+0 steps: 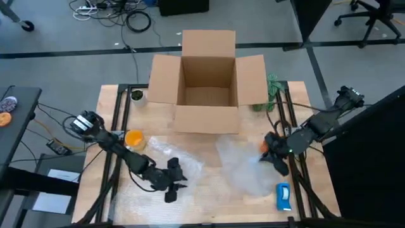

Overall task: Wrap mug
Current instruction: Wrap the orange mug with the bubble wrap

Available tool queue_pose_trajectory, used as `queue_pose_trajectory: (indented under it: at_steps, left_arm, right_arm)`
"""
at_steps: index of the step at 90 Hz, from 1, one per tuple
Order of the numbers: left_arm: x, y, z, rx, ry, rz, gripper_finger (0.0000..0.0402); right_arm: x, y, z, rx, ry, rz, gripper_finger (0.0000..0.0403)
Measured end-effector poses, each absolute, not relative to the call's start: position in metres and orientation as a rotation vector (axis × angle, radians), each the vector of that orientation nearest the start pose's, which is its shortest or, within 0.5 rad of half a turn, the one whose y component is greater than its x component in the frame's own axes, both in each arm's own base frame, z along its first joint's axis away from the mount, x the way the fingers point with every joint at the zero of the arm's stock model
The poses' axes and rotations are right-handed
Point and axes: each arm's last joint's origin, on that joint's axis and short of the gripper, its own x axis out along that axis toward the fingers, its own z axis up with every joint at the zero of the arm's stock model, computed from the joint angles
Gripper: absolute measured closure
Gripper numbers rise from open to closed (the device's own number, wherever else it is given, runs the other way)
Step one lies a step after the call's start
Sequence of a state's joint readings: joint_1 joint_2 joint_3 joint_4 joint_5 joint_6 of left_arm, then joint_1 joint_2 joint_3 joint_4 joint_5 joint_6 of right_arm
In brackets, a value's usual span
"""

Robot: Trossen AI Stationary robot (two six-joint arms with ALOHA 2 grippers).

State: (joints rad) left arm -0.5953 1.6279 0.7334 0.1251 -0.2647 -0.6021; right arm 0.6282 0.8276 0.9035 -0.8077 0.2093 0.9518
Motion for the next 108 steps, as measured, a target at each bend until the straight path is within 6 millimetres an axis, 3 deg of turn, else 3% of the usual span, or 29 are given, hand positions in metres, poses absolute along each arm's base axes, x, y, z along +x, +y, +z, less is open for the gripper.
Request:
queue_pose_trajectory:
  at_steps: [17,41,57,68,84,108]
  left_arm:
    - [0.241,-0.156,0.136,-0.297,0.972,-0.002,0.0280]
    - [0.230,-0.150,0.133,-0.317,1.111,0.094,0.0280]
    - [0.227,-0.149,0.152,-0.292,1.175,0.104,0.0280]
    - [0.233,-0.152,0.179,-0.254,1.108,0.082,0.0280]
    - [0.242,-0.153,0.204,-0.143,0.976,0.104,0.0280]
    - [0.266,-0.162,0.211,-0.056,0.731,0.060,0.0280]
  right_arm:
    - [0.110,0.073,0.307,0.659,0.905,-0.039,0.0403]
    - [0.100,0.063,0.320,0.577,0.726,0.001,0.0403]
    - [0.089,0.051,0.328,0.539,0.594,-0.018,0.0403]
    - [0.083,0.045,0.335,0.503,0.495,-0.013,0.0403]
    - [0.083,0.044,0.349,0.472,0.358,0.064,0.0403]
    - [0.103,0.064,0.377,0.358,0.121,0.310,0.0403]
